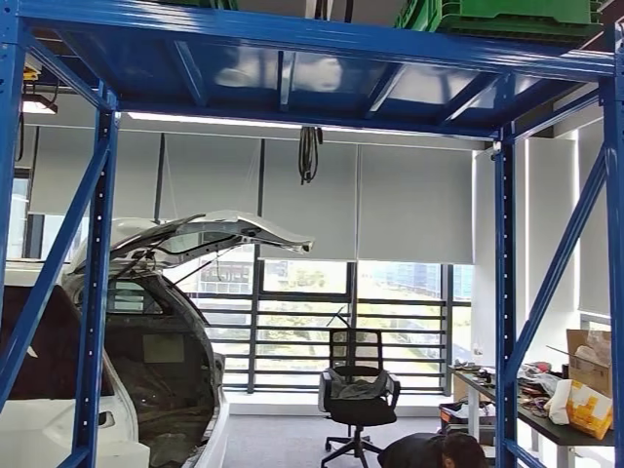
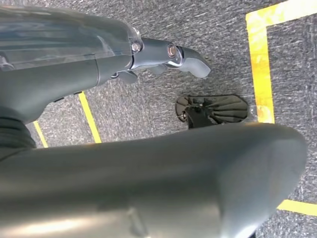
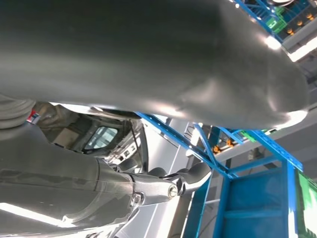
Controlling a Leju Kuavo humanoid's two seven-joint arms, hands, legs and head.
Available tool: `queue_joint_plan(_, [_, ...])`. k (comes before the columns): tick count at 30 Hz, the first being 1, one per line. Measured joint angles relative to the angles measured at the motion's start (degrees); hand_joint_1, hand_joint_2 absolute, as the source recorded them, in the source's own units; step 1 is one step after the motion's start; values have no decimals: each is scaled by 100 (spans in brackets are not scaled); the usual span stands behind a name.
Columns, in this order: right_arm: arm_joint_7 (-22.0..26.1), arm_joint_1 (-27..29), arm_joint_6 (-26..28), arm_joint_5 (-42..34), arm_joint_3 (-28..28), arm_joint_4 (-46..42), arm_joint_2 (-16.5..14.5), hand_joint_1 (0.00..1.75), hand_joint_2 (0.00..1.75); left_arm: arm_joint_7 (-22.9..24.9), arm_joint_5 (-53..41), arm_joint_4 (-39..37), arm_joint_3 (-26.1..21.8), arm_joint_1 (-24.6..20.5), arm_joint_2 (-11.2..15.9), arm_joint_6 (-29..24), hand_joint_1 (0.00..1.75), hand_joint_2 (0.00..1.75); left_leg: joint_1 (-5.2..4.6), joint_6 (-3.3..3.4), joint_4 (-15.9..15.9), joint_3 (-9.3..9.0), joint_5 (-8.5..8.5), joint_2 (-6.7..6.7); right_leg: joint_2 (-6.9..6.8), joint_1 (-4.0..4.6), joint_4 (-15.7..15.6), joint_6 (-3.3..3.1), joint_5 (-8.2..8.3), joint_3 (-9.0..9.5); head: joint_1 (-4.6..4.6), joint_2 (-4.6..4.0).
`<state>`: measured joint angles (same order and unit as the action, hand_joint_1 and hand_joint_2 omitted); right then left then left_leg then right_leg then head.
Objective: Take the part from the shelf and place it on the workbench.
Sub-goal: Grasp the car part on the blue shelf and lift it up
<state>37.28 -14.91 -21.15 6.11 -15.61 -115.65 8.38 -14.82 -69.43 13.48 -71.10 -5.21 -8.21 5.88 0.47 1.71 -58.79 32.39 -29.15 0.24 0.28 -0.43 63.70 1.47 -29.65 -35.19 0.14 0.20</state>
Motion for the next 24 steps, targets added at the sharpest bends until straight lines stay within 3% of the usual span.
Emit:
queue_joint_plan(2, [1, -26, -16, -4, -2, -9, 3, 0, 0, 8, -3, -6, 0, -2, -15, 8, 0, 0, -14, -12, -10, 20, -10, 4, -36, 49, -502, -71, 140, 220, 0, 1])
queue_joint_plan(4, [1, -37, -33, -8, -5, -12, 4, 0, 0, 19, -10, -8, 0, 3, -20, 15, 0, 0, -15, -14, -17, 42, -17, 10, -32, 59, -594, -41, 132, 234, 0, 1])
queue_joint_plan(6, [1, -38, -39, -9, -8, -12, 4, 0, 0, 21, -17, -9, 0, 1, -22, 19, 0, 0, -11, -18, -3, 35, -11, 13, -22, 58, -597, -16, 132, 231, 0, 0])
queue_joint_plan(16, [0, -49, -46, -11, -43, -11, 8, 0, 0, 19, -36, -10, 0, -9, -22, 29, 0, 0, -1, -67, 48, 14, 20, 12, -20, 66, -597, -46, 131, 230, -1, 0])
queue_joint_plan(20, [-9, -47, -28, -7, -59, -12, 10, 0, 0, 12, -43, -10, 0, -9, -22, 29, 0, 0, -15, -87, 82, -2, 34, 12, -24, 61, -602, -90, 129, 240, -1, 0])
queue_joint_plan(24, [-29, -34, 66, 17, -73, -13, 10, 0, 0, 5, -50, -10, 0, -8, -23, 28, 0, 0, -34, -81, 71, 0, 30, 12, -22, 42, -611, -79, 140, 241, -1, 0])
